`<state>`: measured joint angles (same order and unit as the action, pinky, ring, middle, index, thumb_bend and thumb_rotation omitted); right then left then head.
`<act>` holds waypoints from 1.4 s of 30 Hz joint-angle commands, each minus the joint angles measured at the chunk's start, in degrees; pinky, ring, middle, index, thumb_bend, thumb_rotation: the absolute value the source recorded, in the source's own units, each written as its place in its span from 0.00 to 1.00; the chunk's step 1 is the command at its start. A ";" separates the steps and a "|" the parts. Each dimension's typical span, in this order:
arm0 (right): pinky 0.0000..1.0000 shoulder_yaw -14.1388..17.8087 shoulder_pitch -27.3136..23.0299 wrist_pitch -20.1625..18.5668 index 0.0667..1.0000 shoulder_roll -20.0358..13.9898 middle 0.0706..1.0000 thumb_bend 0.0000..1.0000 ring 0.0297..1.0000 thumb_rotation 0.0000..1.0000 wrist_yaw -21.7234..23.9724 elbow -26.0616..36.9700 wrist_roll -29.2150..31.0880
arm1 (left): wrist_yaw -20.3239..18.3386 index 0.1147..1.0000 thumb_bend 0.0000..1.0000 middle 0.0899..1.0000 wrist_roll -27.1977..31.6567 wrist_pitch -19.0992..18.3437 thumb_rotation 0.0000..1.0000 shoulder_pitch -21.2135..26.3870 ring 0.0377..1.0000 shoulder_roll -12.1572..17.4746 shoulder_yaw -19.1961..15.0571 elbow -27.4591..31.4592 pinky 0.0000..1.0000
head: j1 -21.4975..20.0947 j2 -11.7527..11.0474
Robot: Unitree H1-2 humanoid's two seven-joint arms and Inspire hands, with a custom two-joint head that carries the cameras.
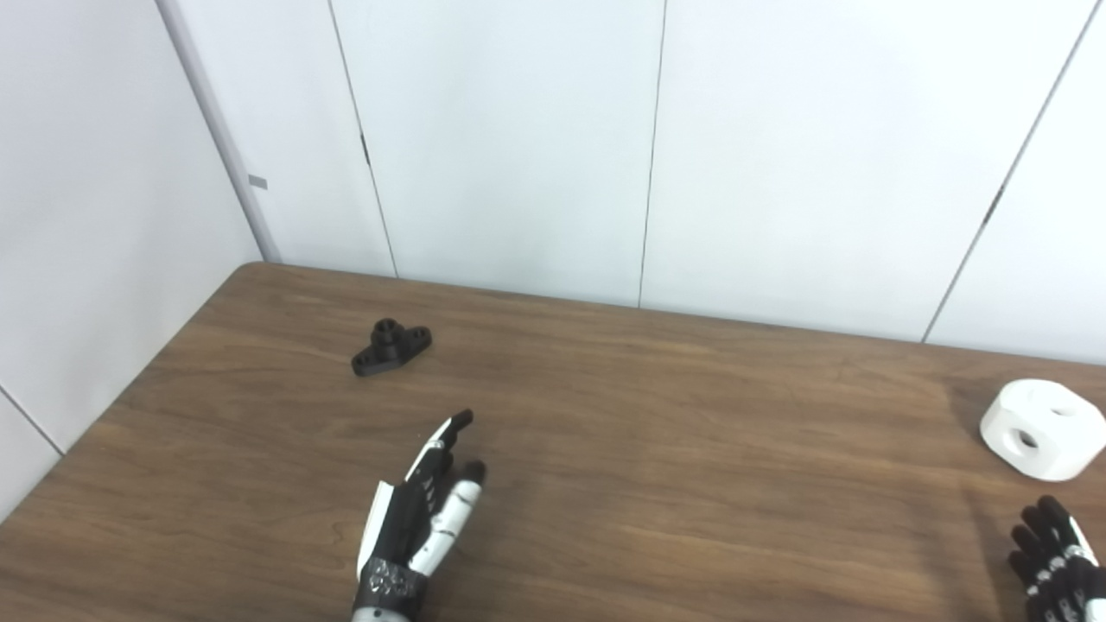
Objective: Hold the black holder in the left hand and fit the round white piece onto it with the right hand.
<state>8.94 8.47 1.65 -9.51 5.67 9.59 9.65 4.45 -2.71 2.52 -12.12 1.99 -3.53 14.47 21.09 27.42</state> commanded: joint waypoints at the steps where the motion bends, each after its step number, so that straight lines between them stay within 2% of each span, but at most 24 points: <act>1: 0.96 0.50 -0.89 1.55 0.93 -0.86 0.95 0.62 0.96 0.98 0.15 0.15 0.25 | 2.00 0.91 0.76 0.99 -4.74 -0.79 0.47 -2.07 1.00 -1.33 -0.03 3.40 0.99 | 0.57 0.03; 3: 0.97 0.58 -0.89 1.76 0.92 -0.83 0.94 0.64 0.95 0.96 0.19 -0.14 0.36 | 3.15 0.90 0.81 0.97 -9.15 -1.95 0.46 -1.55 1.00 -0.68 -0.07 4.00 1.00 | 0.74 -0.08; 5: 0.97 0.65 -0.95 2.14 0.92 -0.70 0.94 0.64 0.95 0.95 0.09 -0.44 0.30 | 4.29 0.87 0.85 0.96 -14.32 -2.59 0.44 -0.37 1.00 1.17 -0.66 3.91 1.00 | 1.11 -0.27; 8: 0.94 0.70 -1.11 2.41 0.91 -0.71 0.94 0.64 0.94 0.95 0.18 -0.77 0.27 | 4.68 0.85 0.88 0.96 -18.87 -4.80 0.41 1.32 1.00 3.12 -2.21 4.34 1.00 | 1.04 -0.30; 11: 0.92 0.82 -1.16 2.27 0.91 -0.73 0.93 0.66 0.93 0.95 0.22 -0.85 0.26 | 4.42 0.81 0.87 0.98 -22.29 -7.28 0.37 3.20 1.00 5.22 -4.18 4.88 1.00 | 1.04 -0.30; 15: 0.91 0.86 -1.21 1.96 0.91 -0.65 0.93 0.67 0.93 0.94 0.08 -0.64 0.44 | 3.35 0.80 0.87 1.00 -21.38 -11.31 0.33 5.90 1.00 7.91 -7.19 5.52 1.00 | 1.35 -0.26; 19: 0.92 0.93 -1.32 2.10 0.90 -0.60 0.93 0.66 0.93 0.94 0.17 -0.85 0.68 | 2.70 0.78 0.87 0.99 -20.77 -14.51 0.33 9.66 1.00 11.83 -10.19 4.38 1.00 | 1.38 -0.09; 25: 0.92 0.86 -1.10 2.02 0.90 -0.49 0.93 0.68 0.93 0.93 0.09 -0.61 0.59 | 1.81 0.77 0.89 0.98 -20.78 -16.96 0.33 13.85 1.00 16.09 -11.96 1.29 1.00 | 0.98 0.21; 32: 0.93 0.77 -0.81 2.30 0.90 -0.42 0.93 0.71 0.93 0.93 0.07 -0.74 0.36 | 2.74 0.75 0.91 0.95 -23.27 -18.18 0.30 18.12 1.00 20.84 -11.71 -4.61 1.00 | 0.77 0.45; 42: 0.91 0.61 -0.49 1.84 0.90 -0.19 0.93 0.73 0.93 0.93 0.00 -0.03 0.29 | 2.33 0.74 0.90 0.94 -25.44 -20.62 0.32 23.05 1.00 24.00 -9.17 -11.82 1.00 | 0.51 0.69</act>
<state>9.64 8.03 2.18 -9.86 5.65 8.51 9.59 6.06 -26.80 -17.93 8.52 23.67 -12.83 2.37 21.62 28.04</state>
